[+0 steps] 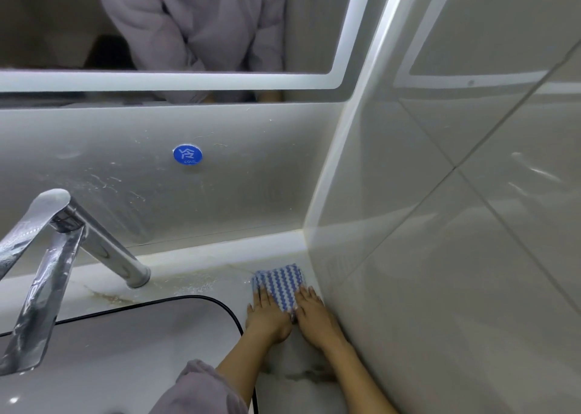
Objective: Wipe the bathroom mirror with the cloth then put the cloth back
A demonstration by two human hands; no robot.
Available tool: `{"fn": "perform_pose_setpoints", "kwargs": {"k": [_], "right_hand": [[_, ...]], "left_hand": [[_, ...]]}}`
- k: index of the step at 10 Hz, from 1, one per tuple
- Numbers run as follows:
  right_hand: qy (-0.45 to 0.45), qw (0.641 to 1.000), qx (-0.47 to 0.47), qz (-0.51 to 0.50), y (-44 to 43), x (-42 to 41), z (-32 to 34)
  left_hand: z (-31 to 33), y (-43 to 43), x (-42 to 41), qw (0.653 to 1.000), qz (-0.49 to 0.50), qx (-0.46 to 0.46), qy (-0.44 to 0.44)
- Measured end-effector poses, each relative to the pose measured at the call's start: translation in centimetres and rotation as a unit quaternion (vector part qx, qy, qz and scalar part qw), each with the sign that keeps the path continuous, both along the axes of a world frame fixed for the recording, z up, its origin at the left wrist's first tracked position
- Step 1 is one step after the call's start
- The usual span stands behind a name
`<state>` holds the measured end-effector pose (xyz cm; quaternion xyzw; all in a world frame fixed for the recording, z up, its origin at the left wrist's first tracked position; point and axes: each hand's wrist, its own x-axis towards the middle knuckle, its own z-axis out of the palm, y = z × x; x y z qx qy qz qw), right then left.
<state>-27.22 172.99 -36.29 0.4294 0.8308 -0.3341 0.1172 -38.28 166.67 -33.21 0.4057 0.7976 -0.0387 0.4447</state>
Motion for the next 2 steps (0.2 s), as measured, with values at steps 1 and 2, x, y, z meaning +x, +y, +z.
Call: {"fn": "perform_pose_setpoints", "kwargs": {"k": [1,2], "right_hand": [[0.022,0.997,-0.038,-0.059,0.6,-0.6,1.4],[0.095,0.982,-0.062,-0.149,0.2,-0.7,3.3]], "left_hand": [[0.4,0.2,-0.3,1.0,0.006,0.012,-0.009],[2.0,0.0,0.0,0.999,0.009,0.027,-0.036]]}}
